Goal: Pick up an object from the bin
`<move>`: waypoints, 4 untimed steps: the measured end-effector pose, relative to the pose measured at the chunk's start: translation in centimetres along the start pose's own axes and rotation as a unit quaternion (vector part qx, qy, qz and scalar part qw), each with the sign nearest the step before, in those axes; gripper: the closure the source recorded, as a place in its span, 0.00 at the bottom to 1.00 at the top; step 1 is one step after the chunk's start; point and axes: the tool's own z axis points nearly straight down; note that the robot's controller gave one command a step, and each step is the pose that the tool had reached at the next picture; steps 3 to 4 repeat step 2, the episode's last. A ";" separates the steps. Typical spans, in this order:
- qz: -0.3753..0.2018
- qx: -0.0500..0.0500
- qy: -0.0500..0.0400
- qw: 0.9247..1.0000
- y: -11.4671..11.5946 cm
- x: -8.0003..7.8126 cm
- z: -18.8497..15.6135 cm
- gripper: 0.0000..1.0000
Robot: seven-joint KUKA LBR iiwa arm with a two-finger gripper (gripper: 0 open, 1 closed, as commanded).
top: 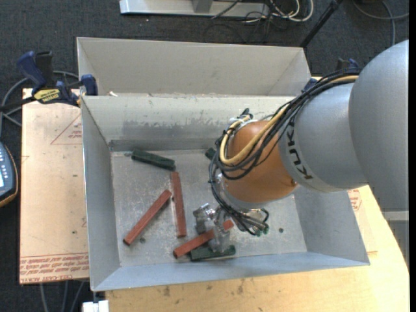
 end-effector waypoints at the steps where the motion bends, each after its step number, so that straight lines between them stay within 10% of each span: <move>1: 0.008 0.001 -0.003 1.000 -0.8 1.4 -8.7 1.00; 2: -0.197 0.001 -0.002 0.980 -5.1 -2.1 -19.0 1.00; 4: -0.197 0.001 -0.002 0.980 -5.1 -2.1 -19.0 1.00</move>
Offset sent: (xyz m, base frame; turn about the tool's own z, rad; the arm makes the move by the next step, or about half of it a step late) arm -0.0115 -0.0135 0.0826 0.0121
